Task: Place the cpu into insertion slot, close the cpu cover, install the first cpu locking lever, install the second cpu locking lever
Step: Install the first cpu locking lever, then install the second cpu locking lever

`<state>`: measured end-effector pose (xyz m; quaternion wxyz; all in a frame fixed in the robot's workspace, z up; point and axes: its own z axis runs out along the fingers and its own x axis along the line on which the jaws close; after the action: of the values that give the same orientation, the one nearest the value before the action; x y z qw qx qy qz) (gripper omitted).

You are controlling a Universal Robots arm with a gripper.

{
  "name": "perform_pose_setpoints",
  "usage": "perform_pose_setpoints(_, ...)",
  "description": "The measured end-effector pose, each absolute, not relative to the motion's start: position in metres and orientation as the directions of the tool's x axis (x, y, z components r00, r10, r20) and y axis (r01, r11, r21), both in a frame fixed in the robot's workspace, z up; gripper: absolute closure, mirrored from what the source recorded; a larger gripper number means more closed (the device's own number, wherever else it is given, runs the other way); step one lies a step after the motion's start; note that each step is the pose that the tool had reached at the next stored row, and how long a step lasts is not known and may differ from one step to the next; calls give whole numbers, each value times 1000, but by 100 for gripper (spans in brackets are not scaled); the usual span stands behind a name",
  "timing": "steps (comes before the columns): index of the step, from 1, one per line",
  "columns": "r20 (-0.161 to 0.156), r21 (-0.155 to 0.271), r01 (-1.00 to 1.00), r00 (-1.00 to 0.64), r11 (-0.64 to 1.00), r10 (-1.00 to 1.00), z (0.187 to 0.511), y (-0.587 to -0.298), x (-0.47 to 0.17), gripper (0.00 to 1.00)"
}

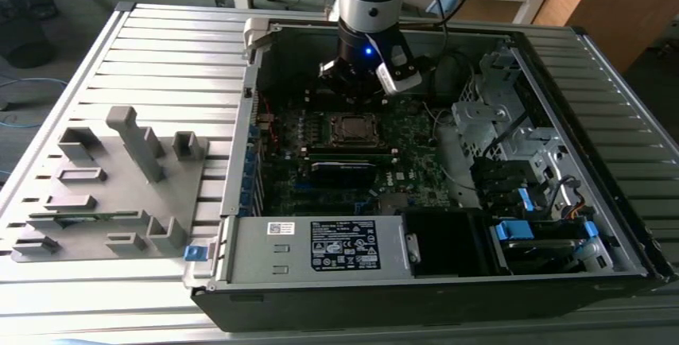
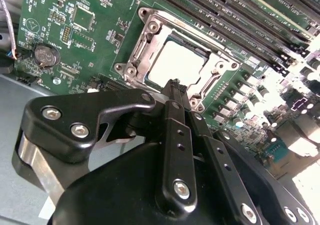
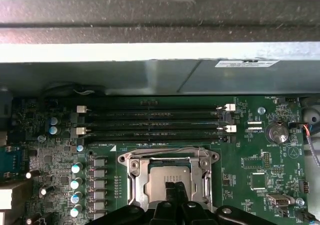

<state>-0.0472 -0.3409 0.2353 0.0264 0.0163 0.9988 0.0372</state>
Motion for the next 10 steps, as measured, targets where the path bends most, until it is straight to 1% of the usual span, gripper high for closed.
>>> perform_pose_setpoints(10,-52,76,64,-996,995,68,236,-341,-47,89)
